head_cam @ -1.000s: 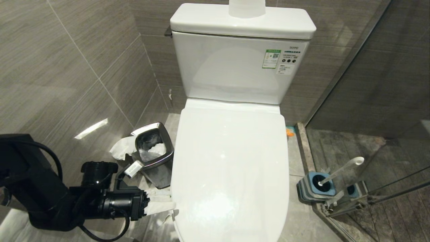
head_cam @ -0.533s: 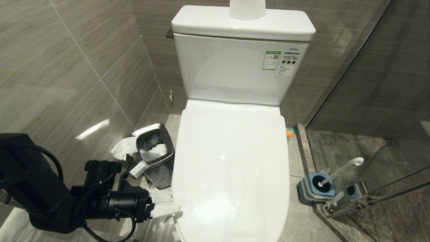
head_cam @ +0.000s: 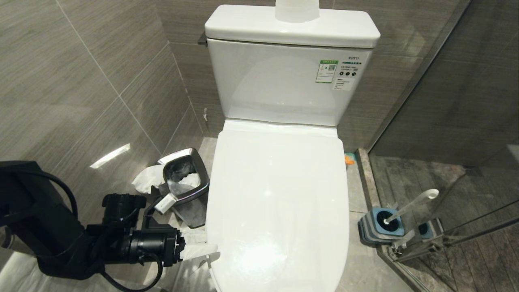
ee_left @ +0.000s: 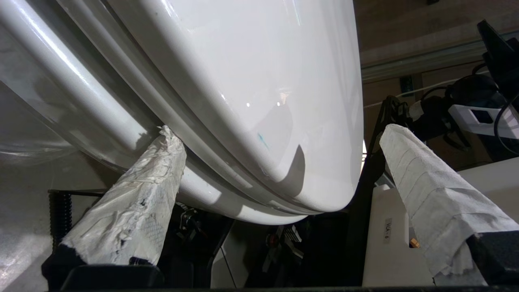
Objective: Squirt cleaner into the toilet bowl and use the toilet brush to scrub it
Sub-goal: Use the left hand to lift the toilet lid slightly
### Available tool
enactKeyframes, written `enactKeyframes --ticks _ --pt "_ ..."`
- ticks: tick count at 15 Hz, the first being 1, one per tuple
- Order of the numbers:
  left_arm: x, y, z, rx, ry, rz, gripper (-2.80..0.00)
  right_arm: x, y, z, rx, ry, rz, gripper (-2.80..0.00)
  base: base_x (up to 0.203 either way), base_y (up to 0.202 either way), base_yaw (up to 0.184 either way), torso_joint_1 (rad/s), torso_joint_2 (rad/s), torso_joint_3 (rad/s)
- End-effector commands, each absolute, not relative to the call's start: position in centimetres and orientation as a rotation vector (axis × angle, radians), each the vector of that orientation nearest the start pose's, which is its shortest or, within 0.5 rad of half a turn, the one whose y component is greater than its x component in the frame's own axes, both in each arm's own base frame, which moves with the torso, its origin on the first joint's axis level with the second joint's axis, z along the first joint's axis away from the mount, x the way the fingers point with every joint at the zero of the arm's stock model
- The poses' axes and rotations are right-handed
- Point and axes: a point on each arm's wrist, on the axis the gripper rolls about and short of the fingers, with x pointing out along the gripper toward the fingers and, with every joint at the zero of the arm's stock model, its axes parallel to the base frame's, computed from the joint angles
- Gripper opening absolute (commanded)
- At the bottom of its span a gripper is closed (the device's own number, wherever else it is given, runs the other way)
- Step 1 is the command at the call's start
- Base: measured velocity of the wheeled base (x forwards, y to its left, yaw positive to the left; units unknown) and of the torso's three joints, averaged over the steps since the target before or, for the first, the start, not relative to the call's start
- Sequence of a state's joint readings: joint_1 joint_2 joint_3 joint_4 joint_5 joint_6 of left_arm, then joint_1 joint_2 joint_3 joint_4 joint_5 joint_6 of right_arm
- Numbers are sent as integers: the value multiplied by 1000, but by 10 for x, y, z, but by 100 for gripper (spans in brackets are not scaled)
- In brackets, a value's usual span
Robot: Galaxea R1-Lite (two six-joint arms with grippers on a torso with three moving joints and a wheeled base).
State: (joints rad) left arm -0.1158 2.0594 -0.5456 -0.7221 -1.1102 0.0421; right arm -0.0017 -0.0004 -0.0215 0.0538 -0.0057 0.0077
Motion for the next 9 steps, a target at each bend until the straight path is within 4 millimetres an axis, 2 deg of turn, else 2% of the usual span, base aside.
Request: enactKeyframes --ticks 1,5,9 --pt "284 -52 29 -368 713 -1173 0 -25 0 76 8 34 -8 -280 0 0 0 0 0 0" --pt "271 -57 23 -389 762 -1198 0 -25 0 76 8 33 -8 -280 0 0 0 0 0 0" --pt "268 -58 29 -423 742 -1274 0 -25 0 76 8 32 -8 -280 0 0 0 0 0 0"
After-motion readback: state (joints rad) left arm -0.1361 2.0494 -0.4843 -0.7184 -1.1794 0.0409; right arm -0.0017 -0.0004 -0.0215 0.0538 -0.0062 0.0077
